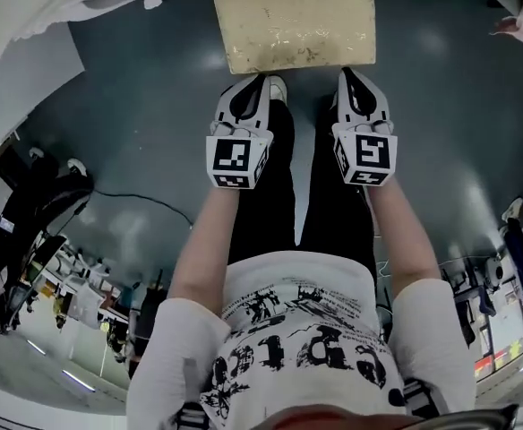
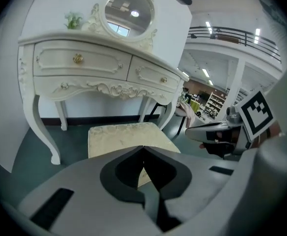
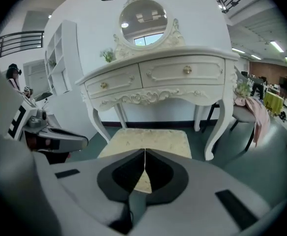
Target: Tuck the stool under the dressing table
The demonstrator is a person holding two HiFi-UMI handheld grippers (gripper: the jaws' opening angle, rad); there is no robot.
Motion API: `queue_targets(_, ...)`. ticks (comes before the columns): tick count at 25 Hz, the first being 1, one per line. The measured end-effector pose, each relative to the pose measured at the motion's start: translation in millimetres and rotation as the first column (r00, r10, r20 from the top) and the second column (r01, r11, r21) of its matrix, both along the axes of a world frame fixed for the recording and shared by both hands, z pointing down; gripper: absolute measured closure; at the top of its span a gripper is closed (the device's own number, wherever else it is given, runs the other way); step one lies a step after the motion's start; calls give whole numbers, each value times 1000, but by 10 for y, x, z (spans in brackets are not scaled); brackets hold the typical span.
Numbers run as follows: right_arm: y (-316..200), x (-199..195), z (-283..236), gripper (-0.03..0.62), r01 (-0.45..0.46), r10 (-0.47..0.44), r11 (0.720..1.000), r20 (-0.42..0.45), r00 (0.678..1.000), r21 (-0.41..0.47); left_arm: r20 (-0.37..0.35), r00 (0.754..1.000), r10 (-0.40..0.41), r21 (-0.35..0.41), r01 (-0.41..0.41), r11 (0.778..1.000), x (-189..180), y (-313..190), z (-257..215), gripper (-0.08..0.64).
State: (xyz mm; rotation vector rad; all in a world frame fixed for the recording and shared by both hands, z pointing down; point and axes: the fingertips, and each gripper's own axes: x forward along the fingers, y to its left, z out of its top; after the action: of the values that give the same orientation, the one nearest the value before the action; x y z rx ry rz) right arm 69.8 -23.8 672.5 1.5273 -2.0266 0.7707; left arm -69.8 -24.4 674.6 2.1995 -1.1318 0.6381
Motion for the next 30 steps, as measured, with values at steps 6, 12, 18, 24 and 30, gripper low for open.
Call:
queue_targets(6,121,-51,773,574,11,-12,998,-20,1000,-56,66,997,35,-54,-31,998,-92,131,766,540)
queue_targets(12,256,-68,1288,574,50,-59,989,-55,997,-142,133,990,55,-130,-38,991,-117,237,1278,540)
queue_targets(18,256,-54,1461,574,66,-74,979,-38,997,-193,108,994,-24,-164,41,986,-132,200,1368,540)
queue_targets(24,180,-71,1471,574,70,-81,967,-33,996,-247,101,995,-16,-194,36,980,-145,144,1362,540)
queue_targets(30,-69,-128,1483,574,42,-61,962,-61,996,-268,107,994,-34,-186,54,981,-200,-81,1349,540)
